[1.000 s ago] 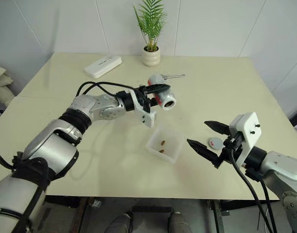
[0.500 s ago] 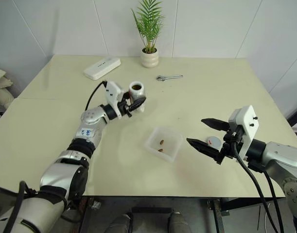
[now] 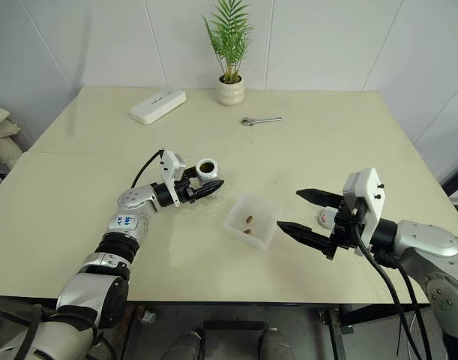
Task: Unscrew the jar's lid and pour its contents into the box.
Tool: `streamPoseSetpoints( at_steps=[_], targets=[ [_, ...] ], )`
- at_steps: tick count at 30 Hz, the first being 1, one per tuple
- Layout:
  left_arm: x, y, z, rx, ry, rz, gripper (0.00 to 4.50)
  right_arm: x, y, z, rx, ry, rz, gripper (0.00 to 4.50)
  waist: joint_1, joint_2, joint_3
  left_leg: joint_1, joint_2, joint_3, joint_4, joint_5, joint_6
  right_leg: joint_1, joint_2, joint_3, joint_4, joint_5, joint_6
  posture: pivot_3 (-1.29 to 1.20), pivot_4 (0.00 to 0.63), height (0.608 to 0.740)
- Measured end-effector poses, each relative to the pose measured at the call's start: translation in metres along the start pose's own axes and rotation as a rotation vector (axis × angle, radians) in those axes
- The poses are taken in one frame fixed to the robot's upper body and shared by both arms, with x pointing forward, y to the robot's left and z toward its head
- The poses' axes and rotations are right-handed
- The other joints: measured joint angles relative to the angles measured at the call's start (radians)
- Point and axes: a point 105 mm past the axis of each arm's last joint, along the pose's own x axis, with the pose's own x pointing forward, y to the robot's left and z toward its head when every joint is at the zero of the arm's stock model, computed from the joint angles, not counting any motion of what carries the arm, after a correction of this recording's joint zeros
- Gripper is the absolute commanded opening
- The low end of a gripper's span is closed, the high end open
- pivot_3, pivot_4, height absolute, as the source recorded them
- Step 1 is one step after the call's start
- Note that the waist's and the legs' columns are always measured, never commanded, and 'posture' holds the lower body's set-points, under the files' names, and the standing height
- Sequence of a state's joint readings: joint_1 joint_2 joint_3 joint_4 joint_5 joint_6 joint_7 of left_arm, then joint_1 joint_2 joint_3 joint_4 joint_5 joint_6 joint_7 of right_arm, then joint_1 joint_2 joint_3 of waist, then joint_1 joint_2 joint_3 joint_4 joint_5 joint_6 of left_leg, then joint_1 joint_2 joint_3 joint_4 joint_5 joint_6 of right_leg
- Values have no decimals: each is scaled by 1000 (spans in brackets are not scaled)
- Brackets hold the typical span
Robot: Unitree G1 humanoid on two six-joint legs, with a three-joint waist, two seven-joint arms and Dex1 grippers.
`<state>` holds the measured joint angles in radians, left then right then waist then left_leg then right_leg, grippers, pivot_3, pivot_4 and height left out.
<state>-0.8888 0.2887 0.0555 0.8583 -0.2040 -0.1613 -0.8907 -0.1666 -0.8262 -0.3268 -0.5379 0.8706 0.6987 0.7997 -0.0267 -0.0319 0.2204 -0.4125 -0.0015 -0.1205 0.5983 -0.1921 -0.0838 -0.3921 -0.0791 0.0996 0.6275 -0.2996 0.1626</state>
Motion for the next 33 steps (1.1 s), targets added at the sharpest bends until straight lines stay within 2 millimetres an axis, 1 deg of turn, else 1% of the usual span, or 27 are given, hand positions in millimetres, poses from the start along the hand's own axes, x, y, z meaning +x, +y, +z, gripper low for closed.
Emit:
streamPoseSetpoints(
  at_steps=[1, 4, 8, 11, 15, 18, 22, 25, 27, 30, 33],
  targets=[
    [0, 0, 0, 1, -1, -2, 4453, 0, 0, 0, -2, 2, -1, 4500, 0, 0, 0, 0, 0, 0, 0, 0, 0, 0, 0, 0, 0, 0, 0, 0, 150, 740],
    [-1, -2, 3, 8, -1, -18, 4453, 1, -1, 1, -10, 1, 3, 4500, -1, 0, 0, 0, 0, 0, 0, 0, 0, 0, 0, 0, 0, 0, 0, 0, 150, 740],
    [-4, -5, -1, -5, 17, -32, 4453, 0, -4, 0, -14, 7, -4, 4500, 0, 0, 0, 0, 0, 0, 0, 0, 0, 0, 0, 0, 0, 0, 0, 0, 150, 740],
    [-11, -5, 1, 15, 48, -59, 4453, 0, -5, 0, -13, 7, -5, 4500, -1, 0, 0, 0, 0, 0, -1, 0, 0, 0, 0, 0, 0, 0, 0, 0, 150, 740],
    [-25, 3, 8, 66, 95, -61, 4453, -1, -6, 0, -24, 24, -6, 4500, -1, 0, 0, 0, 0, 0, -1, 0, 0, 0, 0, 0, -1, 0, 0, 0, 150, 740],
    [-37, 9, 4, 78, 138, -53, 4453, -2, -8, 1, -32, 29, -12, 4500, -1, 0, 0, 0, 0, 0, -1, 0, 0, 0, 0, 0, -1, 0, -1, 0, 150, 740],
    [-44, 8, 2, 81, 163, -83, 4453, -4, -9, 2, -39, 36, -13, 4500, 0, 0, 0, 0, 0, 0, -2, 0, 0, 0, 0, 0, -2, 0, -1, 0, 150, 740],
    [-65, 7, 11, 125, 193, -172, 4453, -12, -13, 7, -62, 40, -47, 4500, -3, 0, 0, 0, 1, 1, -4, 0, 0, -1, 0, 0, -2, -1, -1, 0, 150, 740],
    [-81, 5, 22, 159, 183, -241, 4453, -18, -17, 9, -79, 38, -77, 4500, -4, 0, 0, 1, 1, 1, -6, 0, 0, -1, 0, 0, -2, -1, -3, 0, 150, 740],
    [-97, 3, 39, 154, 124, -335, 4453, -24, -19, 10, -92, 35, -103, 4500, -1, 0, 0, 2, 2, 1, -6, 0, 0, -1, 0, -1, -2, -2, -4, 0, 150, 740],
    [-112, 14, 61, 181, 84, -357, 4453, -33, -17, 6, -82, 50, -116, 4500, 1, 0, 0, 1, 2, 1, -6, 0, 0, -1, 0, -1, -3, -2, -4, 0, 150, 740]
  ],
)
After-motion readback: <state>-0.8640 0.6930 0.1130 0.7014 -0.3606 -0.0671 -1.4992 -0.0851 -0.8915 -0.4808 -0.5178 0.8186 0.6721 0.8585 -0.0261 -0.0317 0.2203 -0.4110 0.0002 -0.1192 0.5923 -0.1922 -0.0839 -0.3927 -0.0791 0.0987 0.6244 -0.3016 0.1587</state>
